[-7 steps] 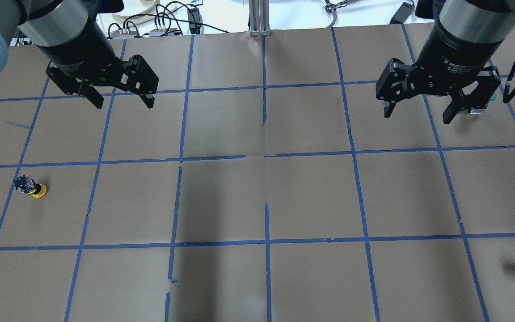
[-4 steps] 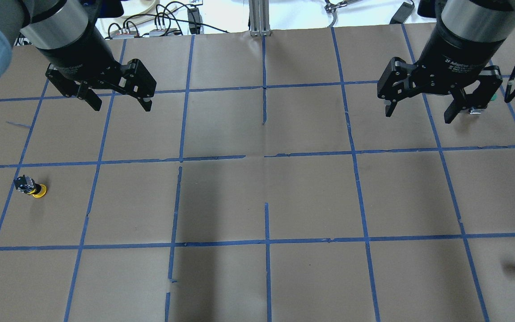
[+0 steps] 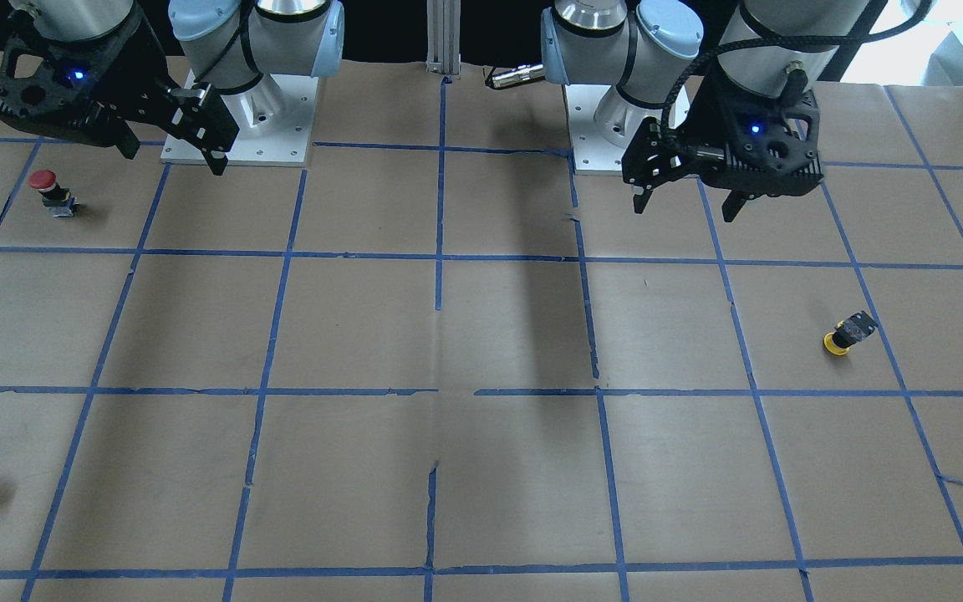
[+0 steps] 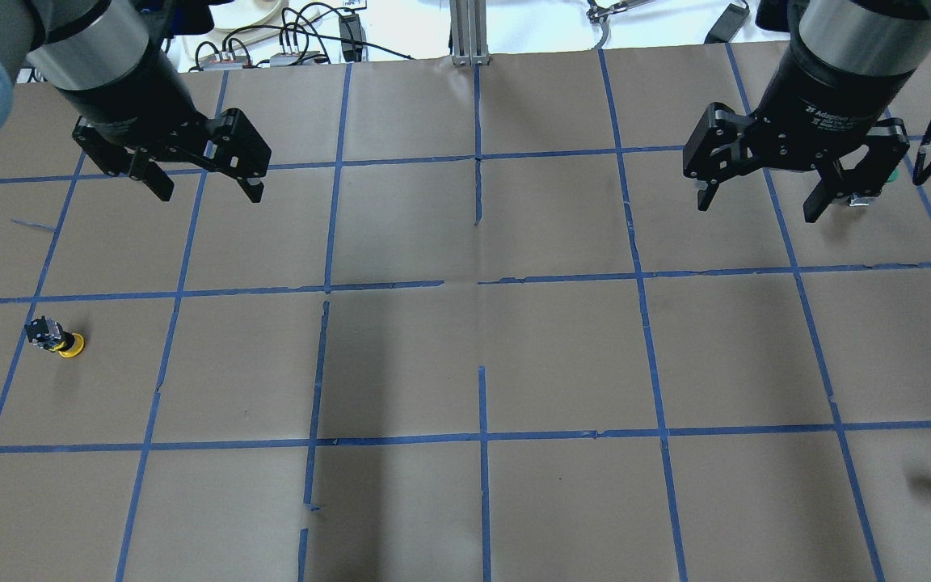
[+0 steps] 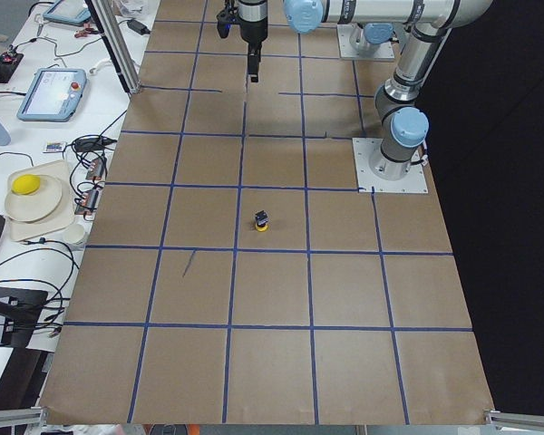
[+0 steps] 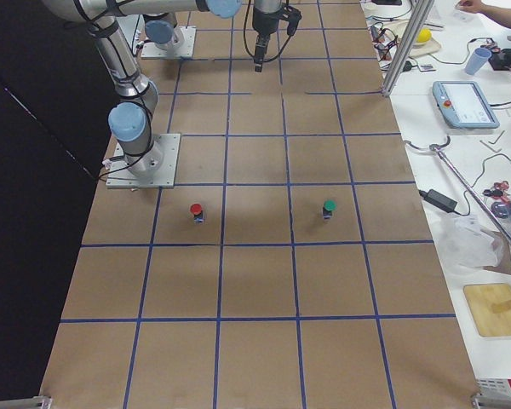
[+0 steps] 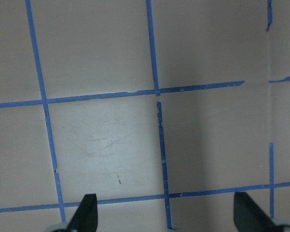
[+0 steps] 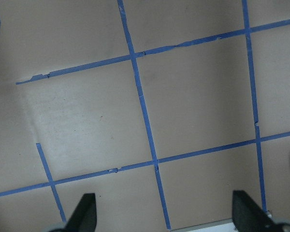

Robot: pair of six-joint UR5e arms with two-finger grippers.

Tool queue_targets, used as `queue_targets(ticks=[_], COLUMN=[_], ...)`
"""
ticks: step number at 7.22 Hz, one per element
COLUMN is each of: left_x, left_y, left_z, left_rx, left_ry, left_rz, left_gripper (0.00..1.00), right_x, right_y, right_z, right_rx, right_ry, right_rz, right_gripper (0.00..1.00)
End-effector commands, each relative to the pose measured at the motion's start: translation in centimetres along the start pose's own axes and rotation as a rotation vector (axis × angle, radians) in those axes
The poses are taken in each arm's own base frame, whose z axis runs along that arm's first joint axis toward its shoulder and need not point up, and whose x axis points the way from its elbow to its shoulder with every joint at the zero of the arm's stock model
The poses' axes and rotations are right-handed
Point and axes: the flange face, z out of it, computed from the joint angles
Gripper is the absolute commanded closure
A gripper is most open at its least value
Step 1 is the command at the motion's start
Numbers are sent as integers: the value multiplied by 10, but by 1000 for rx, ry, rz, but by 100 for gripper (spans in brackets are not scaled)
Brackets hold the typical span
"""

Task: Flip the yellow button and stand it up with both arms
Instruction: 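Move the left gripper down toward the yellow button lying on its side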

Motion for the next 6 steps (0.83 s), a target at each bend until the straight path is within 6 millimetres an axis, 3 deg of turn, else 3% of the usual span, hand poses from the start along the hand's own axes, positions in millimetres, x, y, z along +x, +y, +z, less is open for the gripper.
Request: queue_targets(ticks=[1,2,3,5,6], left_x=[-97,-147,-183,-235,-257], left_y=[0,-1,-1,-2,-14], left_z=[38,69,93,130,150], left_rx=[-61,-72,-89,-122,-95], left_ry=[-22,-8,15,58,42], left_rz=[10,3,53,143,266], left_gripper=[1,1,1,2,1], right_x=[0,1,1,0,0], right_y=[0,1,1,4,5], right_z=[0,-1,0,-4,-3], right_rx=[1,3,-3,7,5], right_ry=[-2,0,1,0,2], right_rz=[9,5,5,-3,-5], right_gripper=[0,0,0,0,0])
